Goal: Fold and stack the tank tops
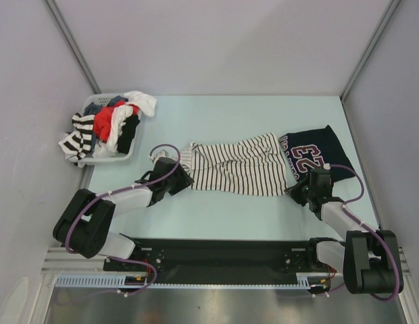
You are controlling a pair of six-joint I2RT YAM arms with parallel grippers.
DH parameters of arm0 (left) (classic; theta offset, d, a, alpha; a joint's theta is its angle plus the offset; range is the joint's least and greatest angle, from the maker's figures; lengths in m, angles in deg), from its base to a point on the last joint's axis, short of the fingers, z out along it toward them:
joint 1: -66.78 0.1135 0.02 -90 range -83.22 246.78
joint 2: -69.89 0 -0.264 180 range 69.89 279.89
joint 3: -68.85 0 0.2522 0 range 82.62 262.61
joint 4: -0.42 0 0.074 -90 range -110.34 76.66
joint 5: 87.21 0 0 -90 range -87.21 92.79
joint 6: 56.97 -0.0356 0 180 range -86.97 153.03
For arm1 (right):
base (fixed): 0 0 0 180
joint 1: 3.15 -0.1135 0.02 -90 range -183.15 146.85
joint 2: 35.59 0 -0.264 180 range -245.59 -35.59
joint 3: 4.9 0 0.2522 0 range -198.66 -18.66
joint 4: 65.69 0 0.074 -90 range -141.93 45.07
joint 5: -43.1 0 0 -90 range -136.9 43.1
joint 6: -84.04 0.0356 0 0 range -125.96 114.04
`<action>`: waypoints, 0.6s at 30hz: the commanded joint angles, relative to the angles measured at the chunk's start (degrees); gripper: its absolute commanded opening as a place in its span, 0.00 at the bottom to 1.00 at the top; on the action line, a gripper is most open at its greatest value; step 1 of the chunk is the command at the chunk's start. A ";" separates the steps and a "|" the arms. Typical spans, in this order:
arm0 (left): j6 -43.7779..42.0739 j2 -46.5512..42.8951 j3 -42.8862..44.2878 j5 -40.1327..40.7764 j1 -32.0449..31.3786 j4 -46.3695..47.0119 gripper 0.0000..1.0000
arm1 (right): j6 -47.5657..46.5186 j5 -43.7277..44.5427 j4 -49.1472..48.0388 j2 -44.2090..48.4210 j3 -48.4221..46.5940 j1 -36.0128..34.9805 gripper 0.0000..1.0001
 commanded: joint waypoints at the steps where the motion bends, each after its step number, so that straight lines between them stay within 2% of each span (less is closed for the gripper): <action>1: 1.86 -0.55 -0.44 1.06 -0.94 0.54 0.58 | -1.03 -0.30 -1.35 1.12 -1.21 0.07 0.00; 6: 2.22 1.56 1.84 2.28 -2.17 -1.21 0.47 | -1.03 -0.21 -1.35 1.48 -1.21 0.07 0.00; 7: 2.31 1.73 1.84 2.46 -2.26 -1.04 0.34 | -1.12 -0.30 -1.17 1.39 -1.29 0.07 0.00; 10: 2.66 1.47 1.67 3.25 -2.26 -0.95 0.06 | -1.12 -0.30 -0.91 2.00 -1.21 0.07 0.00; 11: 2.66 1.30 1.84 4.21 -2.35 -1.47 0.00 | -1.21 -0.38 -0.91 2.18 -1.21 0.07 0.00; 14: 1.43 -0.54 2.98 7.54 -2.79 -4.72 0.00 | -2.00 -0.39 1.72 3.49 -1.91 0.07 0.00; 18: -2.08 -6.34 6.14 12.11 -3.14 -14.98 0.00 | -5.07 0.23 8.56 6.92 -6.12 0.07 0.00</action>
